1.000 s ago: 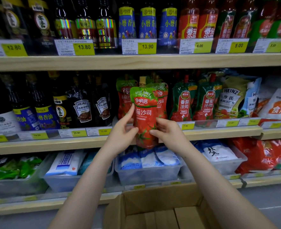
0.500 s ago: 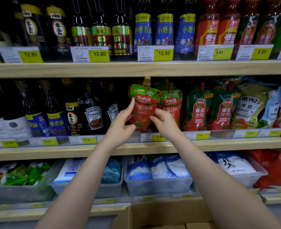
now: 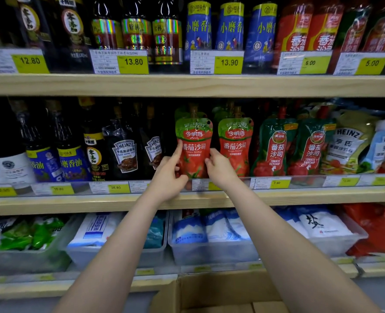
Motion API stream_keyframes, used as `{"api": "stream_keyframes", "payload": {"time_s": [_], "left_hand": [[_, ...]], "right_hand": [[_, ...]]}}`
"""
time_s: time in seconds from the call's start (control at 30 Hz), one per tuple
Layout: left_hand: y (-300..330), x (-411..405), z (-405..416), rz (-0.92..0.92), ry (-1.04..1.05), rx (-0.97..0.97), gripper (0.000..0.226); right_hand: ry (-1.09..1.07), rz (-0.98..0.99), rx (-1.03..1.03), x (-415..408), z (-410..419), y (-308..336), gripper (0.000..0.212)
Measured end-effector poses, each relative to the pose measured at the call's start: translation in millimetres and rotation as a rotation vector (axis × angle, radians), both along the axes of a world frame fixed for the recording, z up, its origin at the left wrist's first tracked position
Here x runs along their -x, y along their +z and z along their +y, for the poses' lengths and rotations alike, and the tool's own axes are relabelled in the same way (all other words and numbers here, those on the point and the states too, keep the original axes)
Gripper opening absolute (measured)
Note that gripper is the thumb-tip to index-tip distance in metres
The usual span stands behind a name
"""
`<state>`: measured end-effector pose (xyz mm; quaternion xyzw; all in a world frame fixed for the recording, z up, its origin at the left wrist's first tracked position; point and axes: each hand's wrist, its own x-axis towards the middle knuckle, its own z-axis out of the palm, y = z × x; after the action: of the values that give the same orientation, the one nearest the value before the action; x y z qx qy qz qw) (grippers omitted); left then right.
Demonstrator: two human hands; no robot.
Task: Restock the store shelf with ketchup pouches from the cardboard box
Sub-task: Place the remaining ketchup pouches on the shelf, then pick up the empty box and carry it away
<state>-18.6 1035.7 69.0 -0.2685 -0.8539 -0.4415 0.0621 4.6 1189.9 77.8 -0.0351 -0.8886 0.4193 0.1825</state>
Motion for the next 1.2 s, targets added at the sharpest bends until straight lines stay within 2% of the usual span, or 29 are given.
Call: {"api": "stream_keyframes", "payload": {"time_s": [0.23, 0.33, 0.43, 0.5, 0.63, 0.83, 1.0, 1.2], "left_hand": [[-5.8, -1.1, -4.5, 0.027, -0.006, -0.025, 0.084], [-10.5, -13.3, -9.9, 0.142, 0.036, -0.049, 0.079], [-24.5, -40.5, -15.7, 0.237, 0.048, -0.139, 0.067], [-43.8, -62.9, -14.9, 0.268, 0.007, -0.133, 0.061], [-102.9, -94.5, 0.3, 0.124, -0.108, -0.048, 0.058], [-175.1, -114.2, 39.2, -0.013, -0.275, 0.141, 0.061], [-173.9, -119.7, 73.8, -0.134, -0.271, 0.274, 0.057], [-157.5, -154.6, 73.2, -0.374, -0.195, 0.592, 0.060]], "right_hand": [[0.028, 0.023, 0.019, -7.9, -2.4, -6.3, 0.041], [0.030, 0.074, 0.000, -26.4, 0.3, -5.3, 0.052], [0.083, 0.121, -0.045, -60.6, 13.9, -13.8, 0.050], [0.123, 0.096, -0.047, -89.4, 27.8, -28.2, 0.048], [0.063, -0.060, -0.117, -144.3, 62.9, -79.0, 0.048], [-0.096, -0.320, -0.076, -218.6, 124.9, -159.1, 0.046], [-0.190, -0.517, -0.019, -260.0, 155.5, -157.9, 0.057], [-0.198, -0.796, -0.008, -287.9, 175.5, -145.0, 0.061]]}}
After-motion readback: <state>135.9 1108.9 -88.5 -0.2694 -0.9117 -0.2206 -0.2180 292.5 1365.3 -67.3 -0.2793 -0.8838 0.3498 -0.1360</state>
